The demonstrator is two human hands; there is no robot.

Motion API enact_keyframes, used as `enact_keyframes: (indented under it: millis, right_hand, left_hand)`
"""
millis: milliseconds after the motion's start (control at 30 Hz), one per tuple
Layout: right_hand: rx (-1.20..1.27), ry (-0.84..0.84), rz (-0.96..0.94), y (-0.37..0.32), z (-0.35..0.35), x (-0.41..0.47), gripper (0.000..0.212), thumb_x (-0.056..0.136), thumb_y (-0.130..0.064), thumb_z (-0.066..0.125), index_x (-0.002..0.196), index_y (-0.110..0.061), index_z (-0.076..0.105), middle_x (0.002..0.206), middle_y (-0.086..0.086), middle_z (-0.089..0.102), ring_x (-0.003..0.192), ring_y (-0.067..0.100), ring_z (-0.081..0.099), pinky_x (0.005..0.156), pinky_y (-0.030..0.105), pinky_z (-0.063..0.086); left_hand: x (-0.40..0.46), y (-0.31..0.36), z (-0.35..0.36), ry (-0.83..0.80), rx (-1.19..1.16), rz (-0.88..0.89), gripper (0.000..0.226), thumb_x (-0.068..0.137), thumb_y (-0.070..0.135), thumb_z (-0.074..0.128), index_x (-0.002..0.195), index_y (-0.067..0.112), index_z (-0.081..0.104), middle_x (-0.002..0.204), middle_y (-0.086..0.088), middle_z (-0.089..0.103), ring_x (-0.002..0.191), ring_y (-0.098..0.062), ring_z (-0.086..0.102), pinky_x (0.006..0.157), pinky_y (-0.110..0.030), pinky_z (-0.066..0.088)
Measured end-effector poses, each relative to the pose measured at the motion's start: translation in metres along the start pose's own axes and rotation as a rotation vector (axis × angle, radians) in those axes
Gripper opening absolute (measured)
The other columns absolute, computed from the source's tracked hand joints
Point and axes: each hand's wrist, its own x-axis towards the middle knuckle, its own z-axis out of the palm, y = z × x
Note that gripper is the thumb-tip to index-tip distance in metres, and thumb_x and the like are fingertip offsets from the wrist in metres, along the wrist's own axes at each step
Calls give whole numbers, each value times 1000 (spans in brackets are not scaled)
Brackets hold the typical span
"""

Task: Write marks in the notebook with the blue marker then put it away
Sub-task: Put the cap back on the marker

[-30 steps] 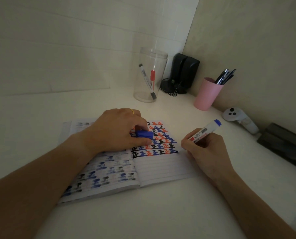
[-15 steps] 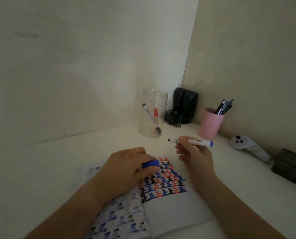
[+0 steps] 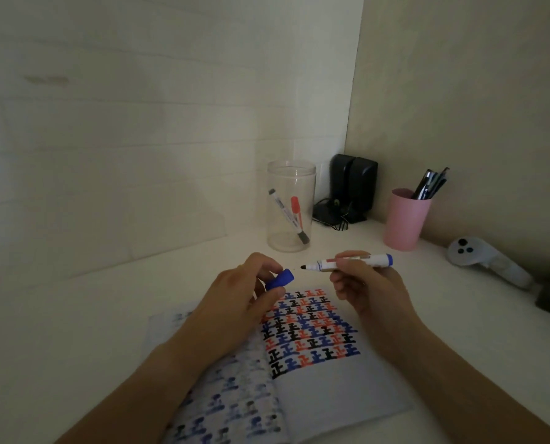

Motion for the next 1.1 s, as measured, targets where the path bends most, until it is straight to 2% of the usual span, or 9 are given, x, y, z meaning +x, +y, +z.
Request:
enact_keyframes:
  millis: [200,333,433,567,633,800,933,1100]
  right_hand:
    - [-89,-101,2,5,1,-3,10,87,-9,73,95,-5,77,75,13,75,67,18,70,60,23,57]
    - [-140,-200,34,3,3,-5,30,73,-27,82,97,-9,79,82,13,78,73,19,72,69,25,59]
    - [-129,-232,24,0,1,-5,35,73,-30,82,99,-7,79,82,11,77,74,17,71,67,22,57]
    - [-128,-270,0,-3,-3,-7,33,75,-25,82,98,-2,77,80,11,76,73,16,70,68,21,57]
    - [-150,-279,-22,-6,-4,-9,34,73,-23,83,97,0,77,81,12,76,74,17,71,70,22,58]
    - [-233,-291,-79,-9,-6,-12,32,75,-22,81,98,0,77,78,9,77,75,19,73,73,25,59]
    - [-298,-308,-116,-6,-7,-15,29,78,-17,80,101,0,77,82,15,79,78,26,75,76,30,60]
    - [-345,-325,-141,-11,-6,-16,29,77,-13,79,102,2,77,84,15,80,78,26,76,72,28,59]
  left_hand:
    - [-1,1,0,-23,2,30,20,94,35,60,113,32,55,102,16,66,84,1,60,67,-7,44]
    - [-1,1,0,-6,-41,88,17,94,34,59,111,31,60,103,16,67,91,1,60,75,-11,47]
    - [-3,2,-3,47,-239,65,17,92,30,63,108,28,67,97,12,73,87,-9,68,77,-18,52]
    - [-5,8,-5,0,-578,-15,13,92,22,65,100,15,74,75,-1,75,61,-14,69,62,-20,53]
    - [-6,9,-5,-16,-668,-31,15,92,22,63,95,11,74,70,-7,72,55,-19,67,57,-22,52]
    - [-7,9,-4,-54,-731,-51,18,89,27,64,87,12,75,65,-8,70,51,-20,63,53,-23,52]
    - [-9,5,-4,-88,-729,-78,17,90,27,66,84,14,76,64,-7,70,49,-21,63,50,-26,52]
    - [-9,3,-4,-91,-730,-91,16,90,28,68,86,16,76,65,-6,71,50,-22,63,54,-31,54]
